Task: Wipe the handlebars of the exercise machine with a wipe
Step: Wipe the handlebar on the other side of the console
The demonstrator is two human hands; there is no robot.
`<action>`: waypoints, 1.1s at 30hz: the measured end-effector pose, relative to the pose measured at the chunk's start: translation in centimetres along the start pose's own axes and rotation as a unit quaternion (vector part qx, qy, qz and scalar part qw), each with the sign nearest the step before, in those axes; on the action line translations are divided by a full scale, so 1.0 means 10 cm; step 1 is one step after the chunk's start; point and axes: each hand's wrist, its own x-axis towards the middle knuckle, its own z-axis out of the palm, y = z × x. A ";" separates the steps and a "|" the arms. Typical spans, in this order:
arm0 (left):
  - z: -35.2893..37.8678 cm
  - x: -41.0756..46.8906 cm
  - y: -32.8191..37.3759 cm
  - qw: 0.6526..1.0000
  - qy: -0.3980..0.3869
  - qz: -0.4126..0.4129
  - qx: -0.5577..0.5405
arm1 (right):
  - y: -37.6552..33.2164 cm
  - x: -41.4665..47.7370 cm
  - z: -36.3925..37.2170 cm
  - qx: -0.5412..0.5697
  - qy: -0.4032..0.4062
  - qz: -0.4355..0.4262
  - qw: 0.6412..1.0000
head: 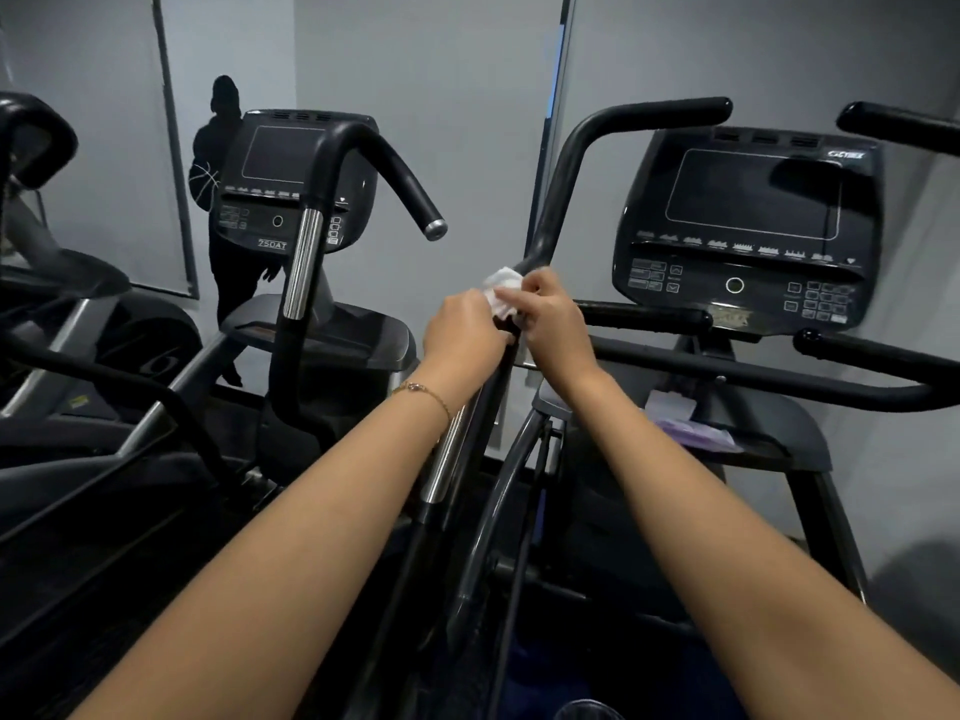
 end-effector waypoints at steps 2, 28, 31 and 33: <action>-0.01 0.03 0.01 1.000 -0.018 -0.003 0.004 | 0.00 0.16 -0.04 0.019 -0.010 0.058 0.998; -0.08 0.31 0.11 0.992 -0.113 -0.044 0.024 | 0.12 0.32 0.00 0.127 0.015 0.144 0.981; -0.07 0.30 0.10 0.992 -0.111 -0.053 0.039 | 0.14 0.40 -0.03 0.124 0.015 0.168 0.978; -0.12 0.30 0.14 0.988 -0.128 -0.072 0.047 | 0.13 0.29 -0.02 0.110 0.021 0.138 0.984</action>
